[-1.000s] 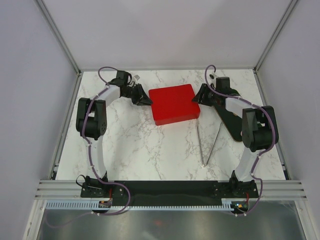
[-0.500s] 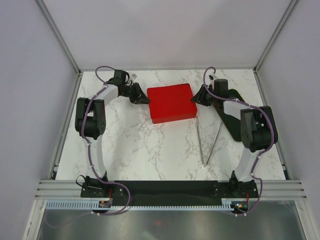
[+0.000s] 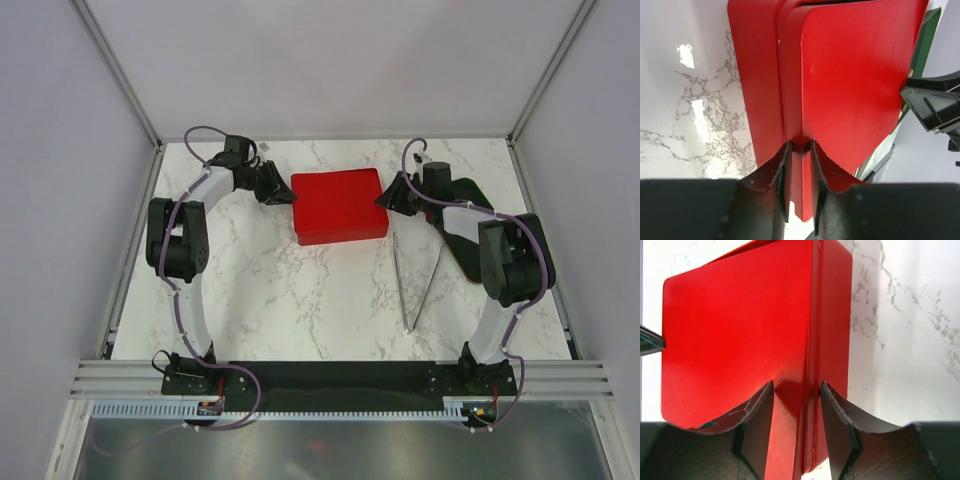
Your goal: Pack the chocolate
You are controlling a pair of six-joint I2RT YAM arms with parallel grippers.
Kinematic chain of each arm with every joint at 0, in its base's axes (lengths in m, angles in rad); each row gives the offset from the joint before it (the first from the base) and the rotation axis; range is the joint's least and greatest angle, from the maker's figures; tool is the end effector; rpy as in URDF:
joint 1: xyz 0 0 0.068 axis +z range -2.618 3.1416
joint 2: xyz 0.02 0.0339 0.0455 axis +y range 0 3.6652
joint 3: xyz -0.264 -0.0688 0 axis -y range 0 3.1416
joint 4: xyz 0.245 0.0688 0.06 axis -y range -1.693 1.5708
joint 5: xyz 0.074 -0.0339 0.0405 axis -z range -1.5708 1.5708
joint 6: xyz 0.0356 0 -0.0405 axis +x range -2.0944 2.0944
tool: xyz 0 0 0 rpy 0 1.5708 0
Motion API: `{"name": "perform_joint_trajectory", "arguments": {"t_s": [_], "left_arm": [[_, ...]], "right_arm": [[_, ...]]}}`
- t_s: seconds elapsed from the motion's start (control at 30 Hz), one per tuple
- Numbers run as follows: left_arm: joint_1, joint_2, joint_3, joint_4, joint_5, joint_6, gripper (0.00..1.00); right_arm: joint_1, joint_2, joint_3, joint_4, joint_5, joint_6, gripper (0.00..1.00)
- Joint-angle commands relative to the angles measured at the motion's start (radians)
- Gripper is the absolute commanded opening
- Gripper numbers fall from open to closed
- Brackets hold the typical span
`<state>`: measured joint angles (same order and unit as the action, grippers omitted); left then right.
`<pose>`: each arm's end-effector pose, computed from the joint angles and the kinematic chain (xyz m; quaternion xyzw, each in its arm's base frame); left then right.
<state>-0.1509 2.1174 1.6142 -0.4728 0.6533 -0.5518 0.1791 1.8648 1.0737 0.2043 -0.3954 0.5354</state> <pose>0.4496 -0.0903 0.1887 -0.0882 0.9061 -0.3836 0.1550 0.3916 0.0848 0.1750 0.0618 0.8670 0.3242 0.3734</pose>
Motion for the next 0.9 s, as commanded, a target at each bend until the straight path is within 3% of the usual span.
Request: {"name": "perform_joint_trajectory", "arguments": {"t_s": [0.0,0.13,0.5,0.7,0.87], "left_arm": [[-0.004,-0.083,0.006,0.010,-0.035,0.032,0.30],[0.001,-0.093,0.009,0.002,-0.040,0.044,0.36],[0.004,-0.073,-0.033,-0.036,-0.084,0.079,0.33],[0.007,-0.135,-0.054,-0.064,-0.142,0.108,0.46],[0.007,-0.149,-0.057,-0.070,-0.095,0.115,0.48]], "right_arm": [[0.039,-0.030,0.005,-0.058,-0.053,0.011,0.51],[0.036,-0.039,0.011,-0.063,-0.037,0.015,0.52],[0.026,-0.036,0.045,-0.091,-0.033,0.003,0.51],[0.023,-0.039,0.046,-0.103,-0.025,-0.006,0.51],[0.020,-0.049,0.048,-0.108,-0.023,-0.009,0.52]]}}
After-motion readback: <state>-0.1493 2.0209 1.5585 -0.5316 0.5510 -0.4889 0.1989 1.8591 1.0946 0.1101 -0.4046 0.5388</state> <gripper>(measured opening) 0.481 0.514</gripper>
